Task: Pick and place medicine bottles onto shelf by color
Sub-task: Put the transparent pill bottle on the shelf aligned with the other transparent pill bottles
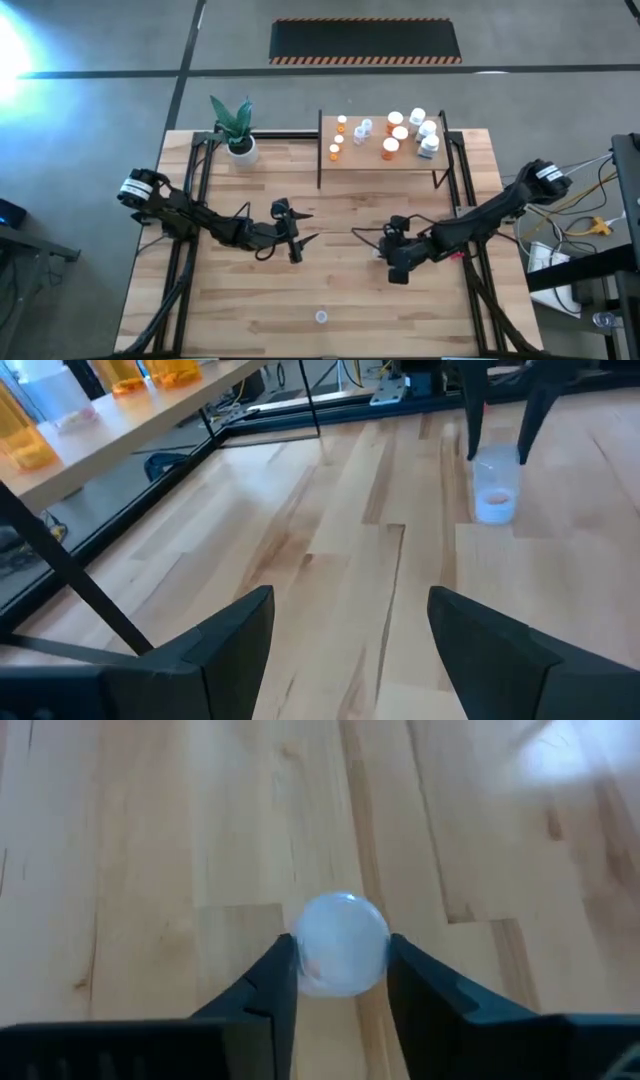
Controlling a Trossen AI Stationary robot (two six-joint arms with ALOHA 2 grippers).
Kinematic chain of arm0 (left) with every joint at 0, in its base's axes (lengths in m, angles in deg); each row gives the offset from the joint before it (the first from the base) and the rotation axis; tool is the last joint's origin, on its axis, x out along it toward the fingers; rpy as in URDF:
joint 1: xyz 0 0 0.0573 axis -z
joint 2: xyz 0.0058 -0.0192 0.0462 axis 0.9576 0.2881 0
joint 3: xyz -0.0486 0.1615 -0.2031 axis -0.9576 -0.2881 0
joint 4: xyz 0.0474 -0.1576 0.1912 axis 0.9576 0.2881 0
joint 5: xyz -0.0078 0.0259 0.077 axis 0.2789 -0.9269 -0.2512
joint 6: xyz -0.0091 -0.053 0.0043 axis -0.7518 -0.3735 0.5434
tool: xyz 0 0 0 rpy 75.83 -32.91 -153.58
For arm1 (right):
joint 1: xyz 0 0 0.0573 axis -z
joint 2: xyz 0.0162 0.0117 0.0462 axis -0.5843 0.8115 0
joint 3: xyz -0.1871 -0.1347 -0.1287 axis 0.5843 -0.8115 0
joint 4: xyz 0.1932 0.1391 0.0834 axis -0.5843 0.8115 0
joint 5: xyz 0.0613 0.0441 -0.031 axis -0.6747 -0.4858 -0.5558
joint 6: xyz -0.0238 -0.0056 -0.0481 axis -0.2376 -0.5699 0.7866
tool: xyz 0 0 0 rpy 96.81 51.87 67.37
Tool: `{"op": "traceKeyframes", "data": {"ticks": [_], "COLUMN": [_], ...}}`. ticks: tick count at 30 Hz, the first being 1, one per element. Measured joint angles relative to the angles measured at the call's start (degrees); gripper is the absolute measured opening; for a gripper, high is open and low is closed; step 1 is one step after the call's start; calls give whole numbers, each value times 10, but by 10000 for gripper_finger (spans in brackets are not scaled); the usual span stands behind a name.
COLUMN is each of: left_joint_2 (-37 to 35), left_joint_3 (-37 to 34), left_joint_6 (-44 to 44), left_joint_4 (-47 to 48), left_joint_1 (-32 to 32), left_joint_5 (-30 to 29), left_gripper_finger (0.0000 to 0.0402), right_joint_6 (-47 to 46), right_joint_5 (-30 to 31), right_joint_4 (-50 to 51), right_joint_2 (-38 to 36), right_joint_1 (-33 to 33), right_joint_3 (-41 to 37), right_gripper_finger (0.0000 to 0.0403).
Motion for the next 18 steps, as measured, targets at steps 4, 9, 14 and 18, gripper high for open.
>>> {"op": "traceKeyframes", "data": {"ticks": [4,9,14,18], "left_joint_2": [0,0,-12,-101], "left_joint_3": [0,5,9,19], "left_joint_6": [43,155,202,68], "left_joint_4": [0,0,55,236], "left_joint_1": [0,1,4,9], "left_joint_5": [21,42,34,6], "left_gripper_finger": [248,248,248,248], "right_joint_6": [-32,-93,-90,-72], "right_joint_5": [4,27,31,47], "right_joint_4": [-6,-108,-273,-307], "right_joint_2": [-30,-72,-76,-52], "right_joint_1": [1,1,1,7], "right_joint_3": [-15,-83,-142,-143], "right_gripper_finger": [71,37,17,27]}}
